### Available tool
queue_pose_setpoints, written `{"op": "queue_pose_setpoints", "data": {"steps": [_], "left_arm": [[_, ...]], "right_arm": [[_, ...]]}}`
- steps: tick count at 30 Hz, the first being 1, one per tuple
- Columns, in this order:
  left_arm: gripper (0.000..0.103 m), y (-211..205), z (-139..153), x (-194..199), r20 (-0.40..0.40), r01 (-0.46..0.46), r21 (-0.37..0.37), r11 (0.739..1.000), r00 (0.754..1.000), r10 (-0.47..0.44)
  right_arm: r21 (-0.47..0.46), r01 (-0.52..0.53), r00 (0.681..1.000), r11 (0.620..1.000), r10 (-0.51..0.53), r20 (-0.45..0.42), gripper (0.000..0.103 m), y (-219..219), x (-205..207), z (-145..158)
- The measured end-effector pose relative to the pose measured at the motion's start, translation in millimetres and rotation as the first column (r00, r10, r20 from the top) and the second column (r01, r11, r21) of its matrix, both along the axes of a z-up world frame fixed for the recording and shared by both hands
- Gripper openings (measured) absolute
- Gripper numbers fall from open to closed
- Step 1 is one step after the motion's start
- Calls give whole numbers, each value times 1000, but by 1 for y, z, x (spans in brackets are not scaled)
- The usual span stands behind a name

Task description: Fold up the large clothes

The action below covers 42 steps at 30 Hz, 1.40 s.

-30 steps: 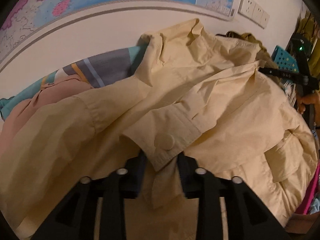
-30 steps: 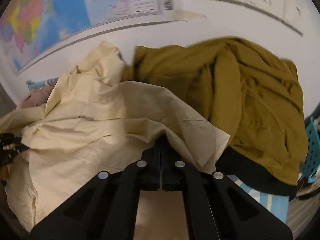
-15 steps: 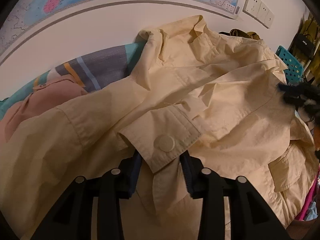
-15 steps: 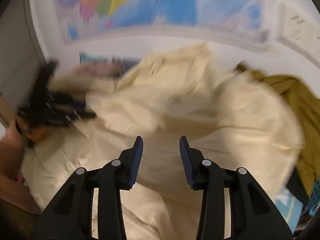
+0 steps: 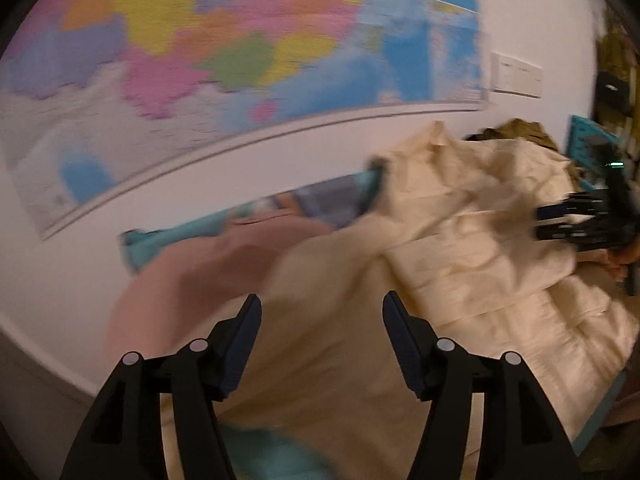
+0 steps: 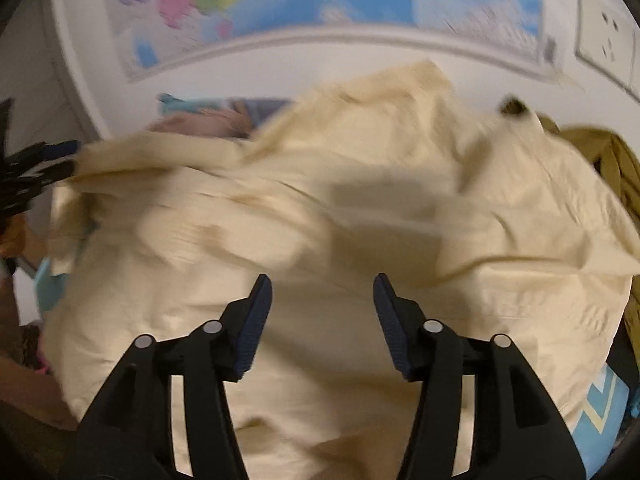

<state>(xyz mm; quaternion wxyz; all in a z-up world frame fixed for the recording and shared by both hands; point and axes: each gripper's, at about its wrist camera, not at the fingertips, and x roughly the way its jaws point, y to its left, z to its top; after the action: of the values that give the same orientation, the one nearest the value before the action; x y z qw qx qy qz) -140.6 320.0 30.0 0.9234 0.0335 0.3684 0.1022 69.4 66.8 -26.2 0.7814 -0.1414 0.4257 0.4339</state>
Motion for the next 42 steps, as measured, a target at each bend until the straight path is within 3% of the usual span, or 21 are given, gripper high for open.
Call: {"op": "queue_pose_setpoints", "data": {"steps": [4,10,11,12,13,14,15,17,21,27,28,30,33,35,36,37,38,40,41,42], "left_arm": [[61,32,-1,-25,-39,-73,61,995,996,75],[61,45,-26,-37,-134,-57,168,984,988,80],[54,47,-31,-35,-151,-52,197,979,985,82],[35,50,-36,-34,-168,-47,219,975,982,85],[24,55,-40,-32,-185,-48,221,974,979,90],[8,59,-40,-30,-196,-57,209,976,976,98],[5,66,-37,-29,-195,-71,176,982,975,106],[3,78,-19,-31,-158,-80,97,992,983,95],[3,87,13,-35,-105,-53,9,999,993,53],[3,90,18,-22,-149,-48,-44,998,988,41],[3,92,17,-22,-152,-52,-61,997,987,42],[3,95,16,-22,-153,-60,-85,995,987,47],[3,101,11,-23,-162,-75,-112,991,985,56],[3,103,8,-23,-168,-76,-122,990,984,55],[3,104,7,-23,-170,-76,-127,989,984,54],[3,105,6,-23,-171,-77,-134,988,984,54],[3,107,5,-23,-171,-77,-143,987,984,53],[3,111,6,-23,-169,-81,-172,982,984,52],[3,114,7,-23,-171,-85,-198,977,984,51],[3,117,7,-22,-175,-90,-219,971,983,52]], "right_arm": [[100,-123,992,987,126,-23,64,20,-34,14],[161,-293,948,942,308,-75,67,74,-78,7],[171,-314,938,934,333,-95,67,84,-84,3],[182,-339,925,923,363,-115,67,94,-91,0],[189,-349,919,918,375,-126,67,100,-95,-2],[198,-364,907,910,394,-145,67,109,-101,-4],[206,-382,897,901,415,-155,67,114,-109,-4],[243,-424,865,872,470,-175,67,127,-125,-3],[301,-508,799,807,572,-185,67,161,-159,-2],[361,-583,705,728,674,-222,68,230,-212,-18],[358,-582,705,730,672,-227,69,241,-220,-21],[343,-551,740,760,636,-221,71,258,-234,-27],[297,-561,732,773,631,-259,81,276,-251,-39],[167,-585,768,794,608,-202,80,287,-268,-49],[132,-595,769,793,610,-194,76,291,-274,-53],[111,-603,769,790,612,-186,62,292,-278,-56],[108,-605,771,789,614,-169,36,290,-280,-55],[143,-630,736,763,646,-204,4,288,-278,-52],[154,-630,734,761,648,-204,4,283,-277,-46],[195,-646,703,738,675,-225,4,275,-276,-37]]}}
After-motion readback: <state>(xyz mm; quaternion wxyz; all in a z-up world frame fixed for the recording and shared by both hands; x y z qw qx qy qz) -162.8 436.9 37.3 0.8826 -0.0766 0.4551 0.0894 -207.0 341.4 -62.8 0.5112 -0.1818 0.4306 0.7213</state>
